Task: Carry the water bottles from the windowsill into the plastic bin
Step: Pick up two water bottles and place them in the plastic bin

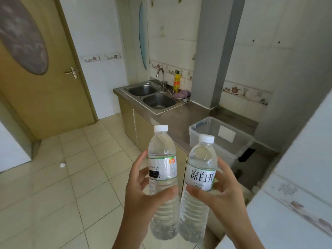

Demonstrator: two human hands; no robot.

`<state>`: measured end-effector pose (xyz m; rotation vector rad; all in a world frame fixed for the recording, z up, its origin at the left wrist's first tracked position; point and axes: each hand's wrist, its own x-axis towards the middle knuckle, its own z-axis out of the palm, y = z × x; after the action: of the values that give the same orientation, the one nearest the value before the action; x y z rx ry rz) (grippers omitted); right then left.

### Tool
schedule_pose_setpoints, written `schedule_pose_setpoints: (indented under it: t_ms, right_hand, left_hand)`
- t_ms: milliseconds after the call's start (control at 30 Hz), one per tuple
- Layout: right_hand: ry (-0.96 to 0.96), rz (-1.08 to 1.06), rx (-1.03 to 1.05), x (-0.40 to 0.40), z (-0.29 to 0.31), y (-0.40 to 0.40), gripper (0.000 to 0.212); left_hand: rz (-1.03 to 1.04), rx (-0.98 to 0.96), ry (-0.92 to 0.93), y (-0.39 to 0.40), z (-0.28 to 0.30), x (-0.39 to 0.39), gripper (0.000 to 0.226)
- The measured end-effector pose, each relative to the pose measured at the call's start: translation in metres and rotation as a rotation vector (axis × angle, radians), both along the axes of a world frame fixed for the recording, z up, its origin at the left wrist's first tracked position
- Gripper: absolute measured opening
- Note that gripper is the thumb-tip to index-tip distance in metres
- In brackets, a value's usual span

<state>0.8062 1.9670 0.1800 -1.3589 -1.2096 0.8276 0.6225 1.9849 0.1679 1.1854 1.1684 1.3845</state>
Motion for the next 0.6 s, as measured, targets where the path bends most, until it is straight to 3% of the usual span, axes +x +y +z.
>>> schedule_pose_setpoints:
  t_ms: [233, 600]
  right_hand:
    - [-0.002, -0.131, -0.037, 0.014, -0.021, 0.139, 0.085]
    - [-0.010, -0.609, 0.001, 0.095, -0.014, 0.266, 0.080]
  left_hand:
    - [-0.092, -0.016, -0.008, 0.163, -0.016, 0.013, 0.100]
    - [-0.571, 0.043, 0.005, 0.374, -0.018, 0.140, 0.100]
